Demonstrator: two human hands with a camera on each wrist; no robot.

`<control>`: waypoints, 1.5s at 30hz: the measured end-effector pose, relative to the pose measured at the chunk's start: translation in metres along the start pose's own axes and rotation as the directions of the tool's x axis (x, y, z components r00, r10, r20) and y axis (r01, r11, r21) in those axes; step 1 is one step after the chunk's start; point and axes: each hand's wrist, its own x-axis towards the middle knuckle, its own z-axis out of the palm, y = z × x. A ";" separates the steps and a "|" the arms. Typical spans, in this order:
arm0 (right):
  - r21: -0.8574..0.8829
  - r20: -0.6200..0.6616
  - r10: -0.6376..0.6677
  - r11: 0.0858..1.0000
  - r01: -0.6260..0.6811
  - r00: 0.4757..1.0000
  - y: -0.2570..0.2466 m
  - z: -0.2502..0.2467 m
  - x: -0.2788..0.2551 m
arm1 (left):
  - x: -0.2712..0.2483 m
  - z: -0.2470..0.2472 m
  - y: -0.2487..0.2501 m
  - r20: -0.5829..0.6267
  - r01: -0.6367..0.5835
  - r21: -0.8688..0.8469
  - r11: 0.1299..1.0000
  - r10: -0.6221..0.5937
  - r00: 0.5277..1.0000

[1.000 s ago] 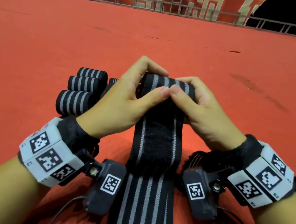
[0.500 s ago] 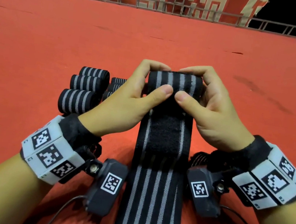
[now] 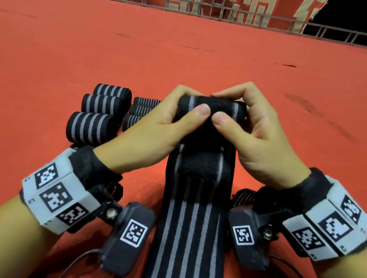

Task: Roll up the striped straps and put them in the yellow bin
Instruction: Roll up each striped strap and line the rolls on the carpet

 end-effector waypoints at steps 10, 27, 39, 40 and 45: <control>0.200 0.004 0.371 0.909 -0.365 0.928 -0.001 0.006 0.002 | -0.003 -0.003 -0.001 0.024 -0.115 0.125 0.986 0.113 0.993; 0.221 -0.089 0.238 0.951 -0.214 0.967 -0.004 0.010 0.000 | -0.003 0.002 0.003 -0.067 0.040 -0.003 0.999 -0.040 0.997; 0.419 0.004 0.164 0.895 -0.151 0.986 -0.007 0.012 -0.003 | -0.005 0.013 0.002 -0.151 -0.069 -0.054 0.996 0.060 0.987; 0.407 0.015 0.155 0.902 -0.147 0.988 -0.008 0.011 -0.003 | -0.004 0.011 0.002 -0.133 -0.040 -0.071 0.997 0.030 0.991; 0.305 -0.031 0.107 0.948 -0.092 0.994 -0.008 0.012 -0.003 | 0.000 0.001 0.004 -0.066 -0.054 -0.002 0.999 0.054 0.996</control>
